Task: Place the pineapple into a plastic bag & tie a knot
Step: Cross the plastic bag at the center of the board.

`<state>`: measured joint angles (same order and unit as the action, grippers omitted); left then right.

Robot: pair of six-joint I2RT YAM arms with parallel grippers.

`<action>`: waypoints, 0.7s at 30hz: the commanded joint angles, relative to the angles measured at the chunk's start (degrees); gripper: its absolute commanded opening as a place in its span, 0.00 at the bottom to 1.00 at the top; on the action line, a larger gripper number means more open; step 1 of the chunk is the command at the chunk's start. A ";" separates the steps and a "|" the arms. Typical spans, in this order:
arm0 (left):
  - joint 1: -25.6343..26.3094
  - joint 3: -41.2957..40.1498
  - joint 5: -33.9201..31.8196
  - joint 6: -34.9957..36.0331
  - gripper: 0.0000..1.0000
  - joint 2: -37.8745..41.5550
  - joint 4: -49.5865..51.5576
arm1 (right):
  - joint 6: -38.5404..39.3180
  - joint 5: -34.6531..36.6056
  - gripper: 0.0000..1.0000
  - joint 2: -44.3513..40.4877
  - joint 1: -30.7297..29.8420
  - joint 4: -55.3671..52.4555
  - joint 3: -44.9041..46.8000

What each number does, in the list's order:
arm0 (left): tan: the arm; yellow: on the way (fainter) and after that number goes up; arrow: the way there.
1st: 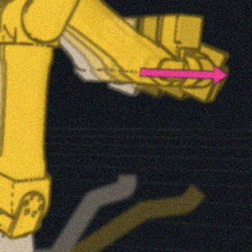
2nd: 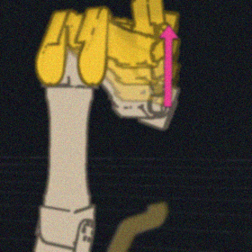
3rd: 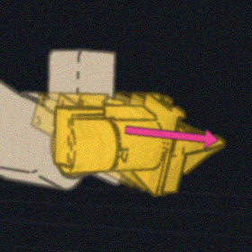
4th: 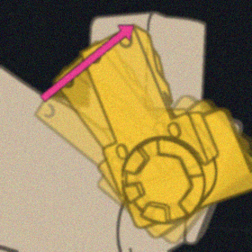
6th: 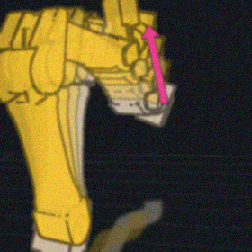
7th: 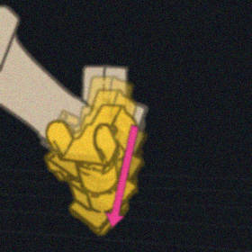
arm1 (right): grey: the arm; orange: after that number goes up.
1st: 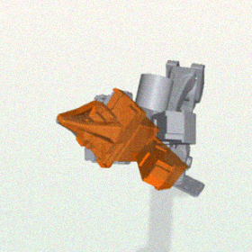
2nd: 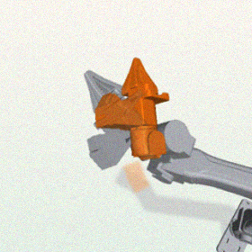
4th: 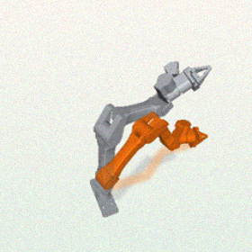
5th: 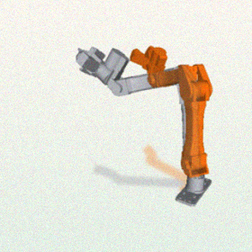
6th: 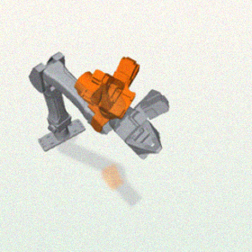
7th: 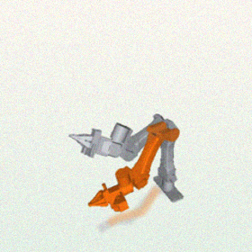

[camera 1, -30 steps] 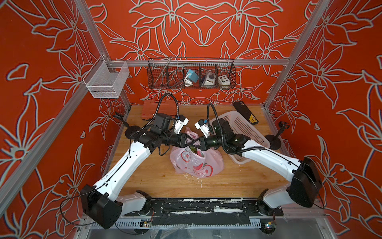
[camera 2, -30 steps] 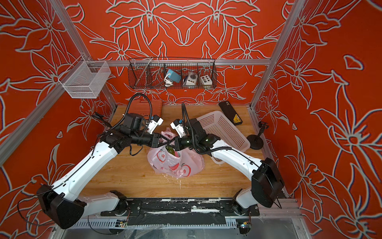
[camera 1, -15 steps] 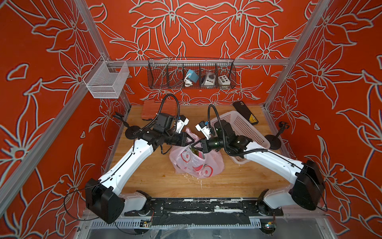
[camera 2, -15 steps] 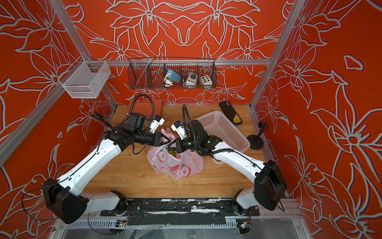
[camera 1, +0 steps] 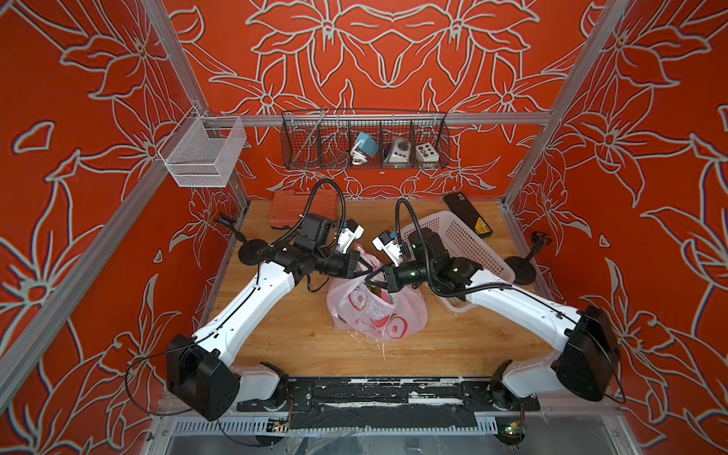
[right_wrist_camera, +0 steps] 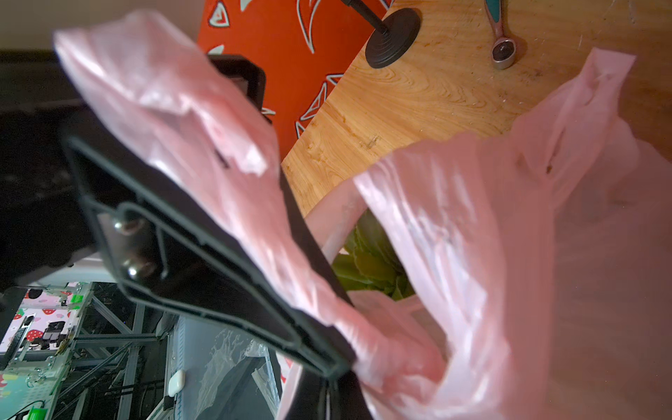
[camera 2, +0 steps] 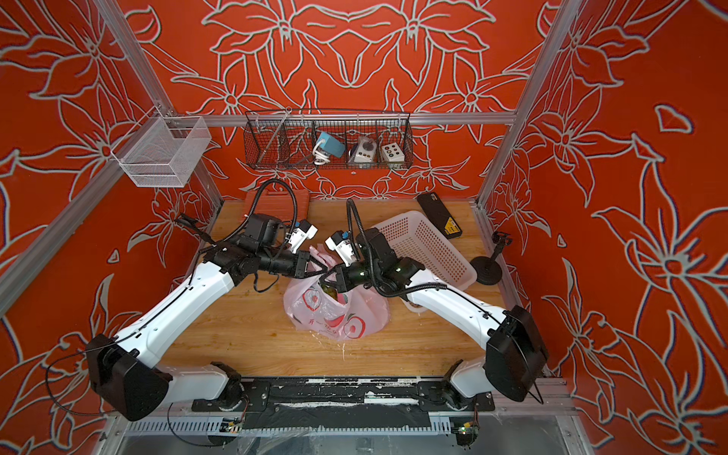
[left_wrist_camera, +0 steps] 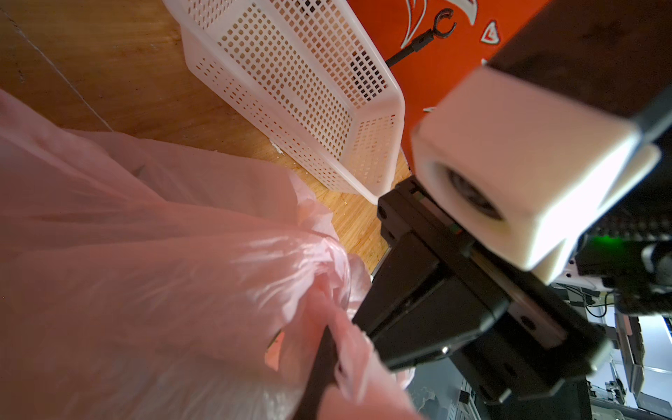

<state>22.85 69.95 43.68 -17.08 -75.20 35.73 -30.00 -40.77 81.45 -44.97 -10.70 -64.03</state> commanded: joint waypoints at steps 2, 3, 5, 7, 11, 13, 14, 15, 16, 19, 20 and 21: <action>0.30 0.37 4.89 1.30 0.00 -0.31 -0.07 | 3.60 -2.08 0.11 -2.13 0.30 -3.86 -3.09; 0.33 0.20 5.29 1.67 0.00 -0.27 -0.58 | 4.61 -2.24 0.22 -2.73 0.40 -5.16 -3.43; 0.30 -0.20 5.80 3.06 0.00 0.26 -2.42 | 8.12 -2.10 0.49 -4.98 0.90 -10.03 -5.01; 0.25 -0.65 5.97 4.79 0.00 0.98 -4.46 | 11.81 -0.30 0.65 -7.96 2.01 -15.10 -6.84; 0.22 -1.73 12.58 7.93 0.00 2.57 -11.38 | 15.14 0.28 0.81 -13.92 8.56 -20.12 -8.46; 0.23 -1.38 16.87 9.99 0.00 2.81 -13.44 | 14.97 -1.40 0.83 -15.70 12.81 -20.48 -8.80; 0.26 -0.56 18.20 11.06 0.00 2.69 -13.54 | 15.17 -1.77 0.83 -16.08 14.23 -20.86 -9.32; 0.25 0.73 19.27 12.36 0.00 2.18 -12.65 | 15.52 -1.89 0.84 -16.20 14.83 -21.22 -9.92; 0.16 2.75 20.33 13.97 0.00 1.04 -10.70 | 16.03 -1.94 0.84 -16.02 15.01 -21.67 -10.73; -0.56 10.54 26.05 17.58 0.00 -3.70 -3.47 | 16.40 -3.39 0.84 -14.95 15.03 -21.20 -12.70; -0.84 12.94 27.53 18.56 0.00 -5.14 -1.33 | 16.06 -3.89 0.84 -14.67 15.01 -20.18 -12.87; -1.11 14.49 28.78 18.91 0.00 -6.11 -0.54 | 15.79 -4.39 0.84 -14.36 15.02 -19.25 -13.08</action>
<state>22.44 79.42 63.22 -3.38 -79.00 31.42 -15.70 -42.59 66.02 -29.89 -29.78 -75.61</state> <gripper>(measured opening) 0.047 0.837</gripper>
